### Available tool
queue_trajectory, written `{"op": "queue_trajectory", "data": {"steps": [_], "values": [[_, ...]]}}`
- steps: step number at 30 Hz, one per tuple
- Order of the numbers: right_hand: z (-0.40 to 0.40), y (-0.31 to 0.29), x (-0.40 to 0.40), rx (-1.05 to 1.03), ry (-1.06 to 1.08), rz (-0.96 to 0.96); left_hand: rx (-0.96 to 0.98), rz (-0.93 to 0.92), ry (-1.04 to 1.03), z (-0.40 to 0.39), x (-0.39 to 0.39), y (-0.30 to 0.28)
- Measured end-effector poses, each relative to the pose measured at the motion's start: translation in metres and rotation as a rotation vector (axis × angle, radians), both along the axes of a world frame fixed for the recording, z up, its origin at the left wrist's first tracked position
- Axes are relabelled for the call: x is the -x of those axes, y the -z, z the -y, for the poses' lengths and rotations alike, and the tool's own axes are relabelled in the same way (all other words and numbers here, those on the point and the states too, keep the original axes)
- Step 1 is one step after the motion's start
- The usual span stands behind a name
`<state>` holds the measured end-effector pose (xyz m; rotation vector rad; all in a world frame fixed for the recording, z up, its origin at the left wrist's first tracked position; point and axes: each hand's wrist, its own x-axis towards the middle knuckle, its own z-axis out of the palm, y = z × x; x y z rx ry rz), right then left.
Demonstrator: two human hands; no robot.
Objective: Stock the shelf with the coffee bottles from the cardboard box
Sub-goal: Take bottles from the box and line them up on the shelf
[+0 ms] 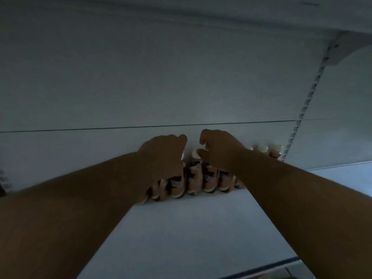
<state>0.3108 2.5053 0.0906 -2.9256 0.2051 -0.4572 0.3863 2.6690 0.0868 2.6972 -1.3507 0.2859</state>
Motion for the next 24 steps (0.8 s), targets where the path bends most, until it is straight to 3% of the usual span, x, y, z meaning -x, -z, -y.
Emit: {"op": "queue_trajectory", "data": {"steps": [7,11,15,19,24], "values": [[-0.041,0.007,-0.035,0.092,-0.069,-0.096,0.011,0.077,-0.091,-0.05,-0.029,0.001],[-0.05,0.018,-0.047,0.06,-0.059,-0.113,-0.102,0.252,-0.078,-0.053,-0.043,0.0],[-0.066,0.03,-0.066,0.071,-0.082,-0.087,-0.158,0.282,-0.144,-0.049,-0.049,0.007],[-0.076,0.037,-0.086,0.089,-0.109,-0.107,-0.242,0.157,-0.311,-0.049,-0.061,0.016],[-0.08,0.043,-0.095,0.085,-0.057,-0.101,-0.124,-0.029,-0.251,-0.06,-0.07,0.027]]}}
